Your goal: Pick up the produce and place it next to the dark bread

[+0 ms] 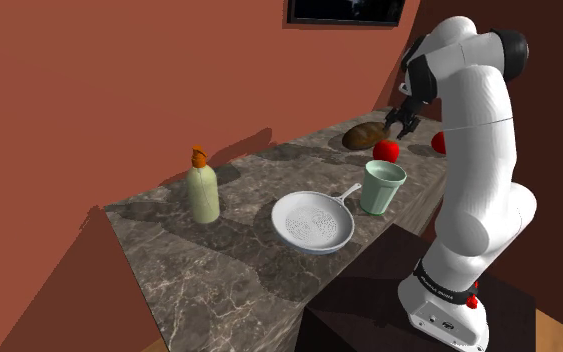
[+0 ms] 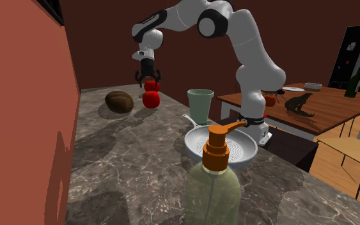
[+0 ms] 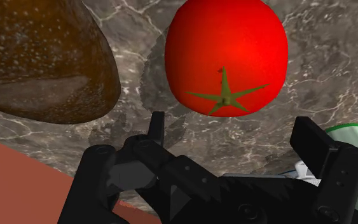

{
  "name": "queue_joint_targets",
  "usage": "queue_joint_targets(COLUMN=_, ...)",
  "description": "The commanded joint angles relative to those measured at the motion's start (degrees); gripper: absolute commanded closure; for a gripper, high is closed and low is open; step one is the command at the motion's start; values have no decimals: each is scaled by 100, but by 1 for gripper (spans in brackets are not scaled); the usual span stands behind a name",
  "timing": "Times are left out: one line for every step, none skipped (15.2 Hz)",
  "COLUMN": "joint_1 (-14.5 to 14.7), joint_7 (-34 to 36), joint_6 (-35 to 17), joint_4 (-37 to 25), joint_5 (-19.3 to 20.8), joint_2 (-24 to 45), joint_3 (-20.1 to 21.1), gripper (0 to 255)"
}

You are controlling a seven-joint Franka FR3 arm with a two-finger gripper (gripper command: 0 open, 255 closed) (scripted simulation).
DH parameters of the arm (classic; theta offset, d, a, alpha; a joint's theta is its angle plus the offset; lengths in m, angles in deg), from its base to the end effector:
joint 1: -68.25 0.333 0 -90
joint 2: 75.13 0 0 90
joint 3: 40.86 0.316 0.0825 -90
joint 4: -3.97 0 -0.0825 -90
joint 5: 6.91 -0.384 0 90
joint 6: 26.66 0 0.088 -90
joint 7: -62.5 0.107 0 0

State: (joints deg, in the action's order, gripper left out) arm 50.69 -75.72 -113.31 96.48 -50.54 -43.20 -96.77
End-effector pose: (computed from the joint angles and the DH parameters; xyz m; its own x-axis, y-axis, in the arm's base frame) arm 0.3262 -0.5336 0.3889 0.4963 0.7361 0.4602 0.8455 -0.5302 -0.0638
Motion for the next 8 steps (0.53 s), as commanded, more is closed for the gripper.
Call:
queue_joint_targets(joint_1=-171, joint_7=45, joint_6=256, joint_4=-310, joint_5=18, joint_2=36, joint_3=1, gripper=0)
queue_joint_targets(joint_1=-294, joint_7=77, joint_6=438, joint_4=-533, joint_5=28, joint_2=61, joint_3=5, gripper=0)
queue_joint_targets(joint_1=-399, joint_7=103, joint_6=584, joint_4=-718, joint_5=29, joint_2=87, joint_3=11, gripper=0)
queue_joint_targets(joint_1=-400, joint_7=103, joint_6=584, joint_4=-718, joint_5=29, joint_2=87, joint_3=12, gripper=0)
queue_joint_targets(joint_1=-400, joint_7=103, joint_6=584, joint_4=-718, joint_5=29, joint_2=87, joint_3=12, gripper=0)
queue_joint_targets(joint_1=-399, joint_7=103, joint_6=584, joint_4=-718, joint_5=30, joint_2=87, joint_3=11, gripper=0)
queue_joint_targets(joint_1=-399, joint_7=103, joint_6=584, joint_4=-718, joint_5=29, joint_2=87, joint_3=11, gripper=0)
queue_joint_targets(joint_1=-400, joint_7=103, joint_6=584, joint_4=-718, joint_5=29, joint_2=87, joint_3=11, gripper=0)
